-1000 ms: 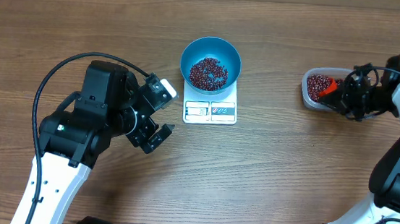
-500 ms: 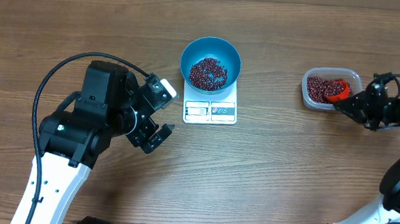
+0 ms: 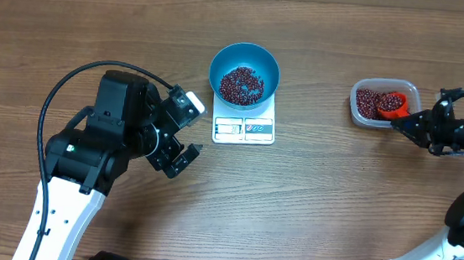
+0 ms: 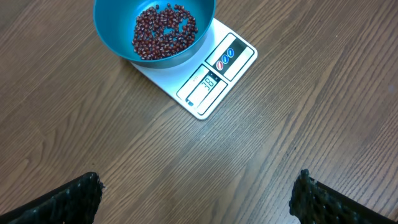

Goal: Scoop item into bowl and weigh 150g on scale
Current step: 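Dip the red scoop into the beans in the tub with the right gripper, then lift the filled scoop and carry it left over the teal bowl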

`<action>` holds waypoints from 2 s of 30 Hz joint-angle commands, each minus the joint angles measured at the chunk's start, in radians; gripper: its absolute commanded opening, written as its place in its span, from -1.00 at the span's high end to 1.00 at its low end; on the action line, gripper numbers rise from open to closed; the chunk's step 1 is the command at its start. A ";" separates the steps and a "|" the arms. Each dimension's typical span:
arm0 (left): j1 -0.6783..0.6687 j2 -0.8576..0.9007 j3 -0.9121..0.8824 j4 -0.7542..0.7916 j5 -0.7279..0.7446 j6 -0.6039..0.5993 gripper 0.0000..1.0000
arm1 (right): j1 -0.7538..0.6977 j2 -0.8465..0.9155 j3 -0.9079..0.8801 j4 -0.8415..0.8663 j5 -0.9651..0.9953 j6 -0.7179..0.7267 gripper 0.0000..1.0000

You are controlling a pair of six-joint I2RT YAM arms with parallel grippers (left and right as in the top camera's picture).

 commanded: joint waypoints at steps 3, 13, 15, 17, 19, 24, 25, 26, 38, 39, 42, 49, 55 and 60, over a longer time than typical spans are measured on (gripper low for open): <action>0.005 0.003 0.024 0.003 -0.003 -0.011 -0.99 | -0.022 0.012 -0.006 -0.024 -0.054 -0.044 0.93; 0.005 0.003 0.024 0.003 -0.003 -0.011 -0.99 | -0.022 0.012 -0.006 -0.119 -0.162 -0.121 0.92; 0.005 0.003 0.024 0.003 -0.003 -0.011 -0.99 | -0.020 0.012 -0.006 -0.143 -0.193 -0.159 0.92; 0.005 0.003 0.024 0.003 -0.003 -0.011 -0.99 | -0.020 0.012 -0.006 -0.182 -0.244 -0.217 0.93; 0.005 0.003 0.024 0.003 -0.003 -0.011 -0.99 | -0.020 0.012 -0.006 -0.218 -0.281 -0.263 0.92; 0.005 0.003 0.024 0.003 -0.003 -0.011 -0.99 | -0.011 0.012 -0.006 -0.290 -0.312 -0.338 0.92; 0.005 0.003 0.024 0.003 -0.003 -0.011 -0.99 | -0.005 0.012 -0.006 -0.303 -0.317 -0.353 0.92; 0.005 0.003 0.024 0.003 -0.003 -0.011 -0.99 | 0.002 0.012 -0.006 -0.310 -0.319 -0.359 0.92; 0.005 0.003 0.024 0.003 -0.003 -0.011 -0.99 | 0.193 0.012 -0.005 -0.315 -0.409 -0.374 0.92; 0.005 0.003 0.024 0.003 -0.003 -0.011 -0.99 | 0.214 0.012 -0.005 -0.315 -0.416 -0.374 0.93; 0.005 0.003 0.024 0.003 -0.003 -0.011 -0.99 | 0.277 0.012 -0.005 -0.307 -0.453 -0.374 0.92; 0.005 0.003 0.024 0.003 -0.003 -0.011 -0.99 | 0.410 0.012 -0.004 -0.258 -0.521 -0.372 0.92; 0.005 0.003 0.024 0.003 -0.003 -0.011 -0.99 | 0.481 0.012 -0.004 -0.154 -0.535 -0.259 0.92; 0.005 0.003 0.024 0.003 -0.003 -0.011 -0.99 | 0.544 0.012 -0.004 0.041 -0.534 -0.048 0.92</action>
